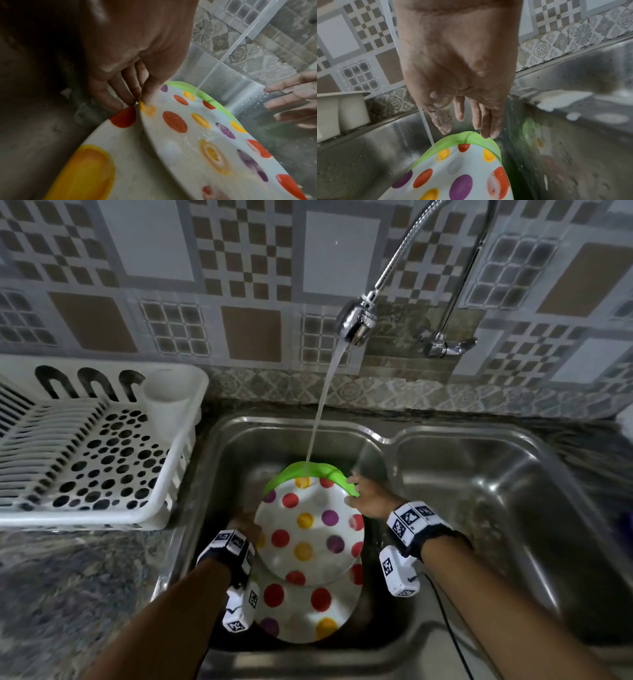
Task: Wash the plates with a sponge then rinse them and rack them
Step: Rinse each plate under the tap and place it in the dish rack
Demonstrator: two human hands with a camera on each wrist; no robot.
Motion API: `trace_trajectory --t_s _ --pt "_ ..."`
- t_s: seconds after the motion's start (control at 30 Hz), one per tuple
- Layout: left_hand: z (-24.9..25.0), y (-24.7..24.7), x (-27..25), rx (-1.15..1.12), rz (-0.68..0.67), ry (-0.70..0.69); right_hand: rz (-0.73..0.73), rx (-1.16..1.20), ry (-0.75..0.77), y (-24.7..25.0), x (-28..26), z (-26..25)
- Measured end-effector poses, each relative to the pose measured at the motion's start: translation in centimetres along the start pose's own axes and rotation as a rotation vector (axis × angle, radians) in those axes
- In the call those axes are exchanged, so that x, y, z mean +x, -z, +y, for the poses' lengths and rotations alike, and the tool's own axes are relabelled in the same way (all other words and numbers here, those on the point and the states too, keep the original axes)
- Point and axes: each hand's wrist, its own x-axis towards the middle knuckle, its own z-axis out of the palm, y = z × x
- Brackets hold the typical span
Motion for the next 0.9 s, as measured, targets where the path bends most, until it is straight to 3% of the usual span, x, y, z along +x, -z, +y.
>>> trace_trajectory --t_s 0.13,0.2,0.33,0.4,0.47,0.53,0.6,0.77,0.9 --pt "1.0 0.6 0.5 -0.027 0.048 0.0 0.003 0.005 0.013 0.1 0.0 -0.1" --pt "2.4 0.8 0.0 -0.158 0.102 -0.047 0.004 -0.007 0.035 0.3 0.1 -0.2" --pt "4.9 1.2 -0.9 -0.248 0.227 -0.239 0.023 -0.034 0.09 0.8 0.6 -0.5" --pt "6.0 1.6 -0.3 -0.362 0.182 -0.3 0.048 -0.027 0.128 1.3 0.8 -0.7" --pt "8.2 2.4 -0.9 -0.658 0.1 -0.284 0.105 -0.034 0.146 2.0 1.1 -0.7" --pt "10.5 3.2 -1.4 -0.785 0.068 -0.296 0.191 -0.006 0.152 2.9 1.2 -0.6" --pt "12.5 4.3 -1.7 -0.797 0.044 -0.36 0.264 0.075 0.177 4.0 0.8 -0.5" --pt "16.2 5.8 -2.0 -0.574 -0.018 -0.69 0.393 0.252 0.224 6.6 -1.1 0.8" --pt "19.3 5.4 -2.6 -0.326 0.055 -0.84 0.497 0.327 0.231 8.6 -2.8 2.1"
